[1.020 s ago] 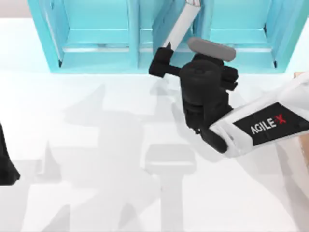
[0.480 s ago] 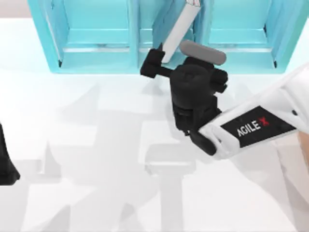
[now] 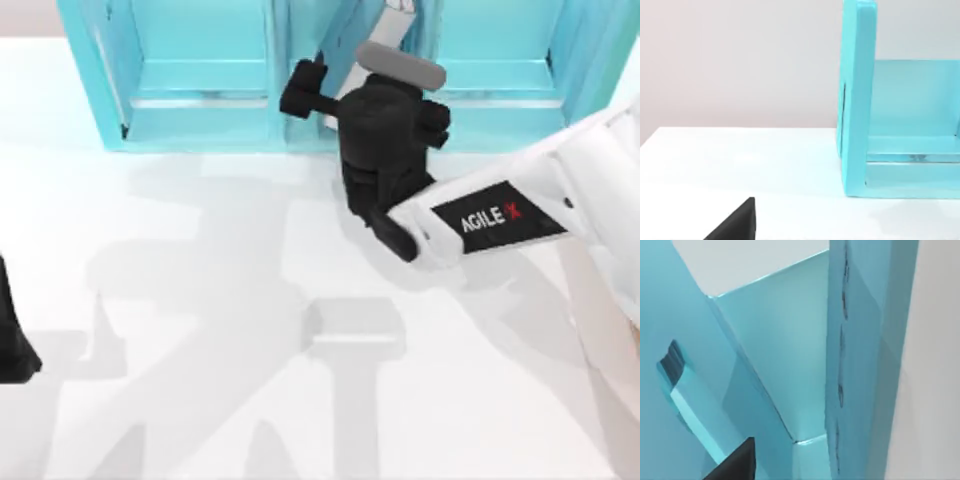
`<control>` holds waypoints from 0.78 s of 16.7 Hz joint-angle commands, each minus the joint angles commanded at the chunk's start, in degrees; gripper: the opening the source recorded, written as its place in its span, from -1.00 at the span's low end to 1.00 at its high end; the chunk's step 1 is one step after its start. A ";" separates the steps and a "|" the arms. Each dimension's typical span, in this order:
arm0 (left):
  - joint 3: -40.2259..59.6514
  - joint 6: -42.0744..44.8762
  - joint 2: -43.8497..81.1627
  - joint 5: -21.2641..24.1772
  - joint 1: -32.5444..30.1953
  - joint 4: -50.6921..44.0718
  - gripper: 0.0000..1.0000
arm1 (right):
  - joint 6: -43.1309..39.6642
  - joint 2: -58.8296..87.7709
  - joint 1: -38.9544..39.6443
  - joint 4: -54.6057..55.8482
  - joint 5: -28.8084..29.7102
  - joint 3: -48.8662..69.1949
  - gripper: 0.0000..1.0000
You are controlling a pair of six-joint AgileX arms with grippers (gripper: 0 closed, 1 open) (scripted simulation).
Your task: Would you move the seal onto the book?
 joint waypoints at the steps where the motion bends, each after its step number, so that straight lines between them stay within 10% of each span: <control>1: 0.00 0.00 0.00 0.00 0.00 0.00 1.00 | -0.15 1.47 -0.69 -1.14 -0.66 2.72 1.00; 9: 0.00 0.00 0.00 0.00 0.00 0.00 1.00 | -0.44 5.05 -2.58 -4.02 -2.49 9.27 1.00; 13: 0.00 0.00 0.00 0.00 0.00 0.00 1.00 | -0.44 5.05 -2.58 -4.02 -2.49 9.27 0.40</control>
